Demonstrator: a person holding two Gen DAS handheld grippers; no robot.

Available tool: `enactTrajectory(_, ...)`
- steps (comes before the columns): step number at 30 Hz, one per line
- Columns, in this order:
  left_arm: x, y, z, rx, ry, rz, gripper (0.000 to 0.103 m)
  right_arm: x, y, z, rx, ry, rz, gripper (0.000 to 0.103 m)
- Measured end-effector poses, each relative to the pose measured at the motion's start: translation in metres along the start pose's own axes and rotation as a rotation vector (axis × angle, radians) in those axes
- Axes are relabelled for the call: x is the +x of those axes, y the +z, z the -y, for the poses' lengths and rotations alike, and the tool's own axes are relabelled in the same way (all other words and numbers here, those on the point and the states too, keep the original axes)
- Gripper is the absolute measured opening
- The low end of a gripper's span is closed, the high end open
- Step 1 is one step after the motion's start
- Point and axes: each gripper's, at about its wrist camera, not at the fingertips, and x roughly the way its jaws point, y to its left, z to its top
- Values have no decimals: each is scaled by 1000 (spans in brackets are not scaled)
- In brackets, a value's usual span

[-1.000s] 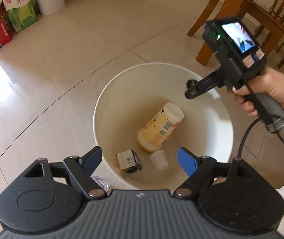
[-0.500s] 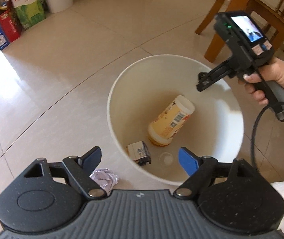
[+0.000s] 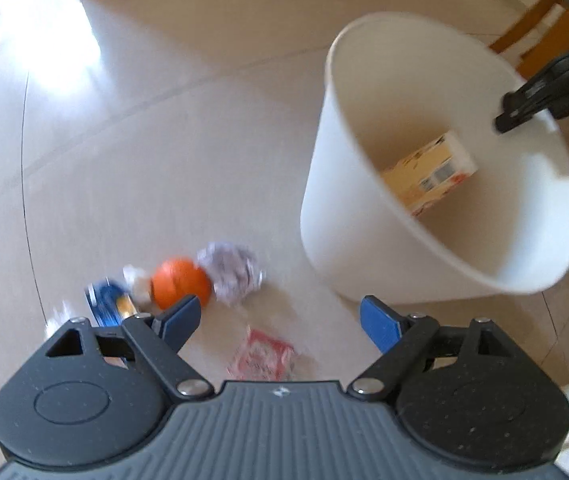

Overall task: Collect trash
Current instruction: 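Lower the left gripper to the red-printed snack wrapper and grasp it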

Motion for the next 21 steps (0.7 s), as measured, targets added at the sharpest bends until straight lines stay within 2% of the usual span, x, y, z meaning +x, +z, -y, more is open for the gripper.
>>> enactTrajectory(6,28,-33,-6,-82,-4,-31,87,-1,5,12,42,45,-6,14)
enactTrajectory(10,52,-57,-2,-32,93,-49,86,-4,6,16,41,50,2,14)
enactTrajectory(13,66,-65,1,21,104,-69,87,-4,5,11,22,34,12,15)
enactTrajectory(18,90,-80,4,68,101,-54,87,-6,1,3,-15,3,41,16)
enactTrajectory(21,108,-94,6,98,122,-85,87,-7,-3,-5,-61,-30,63,17)
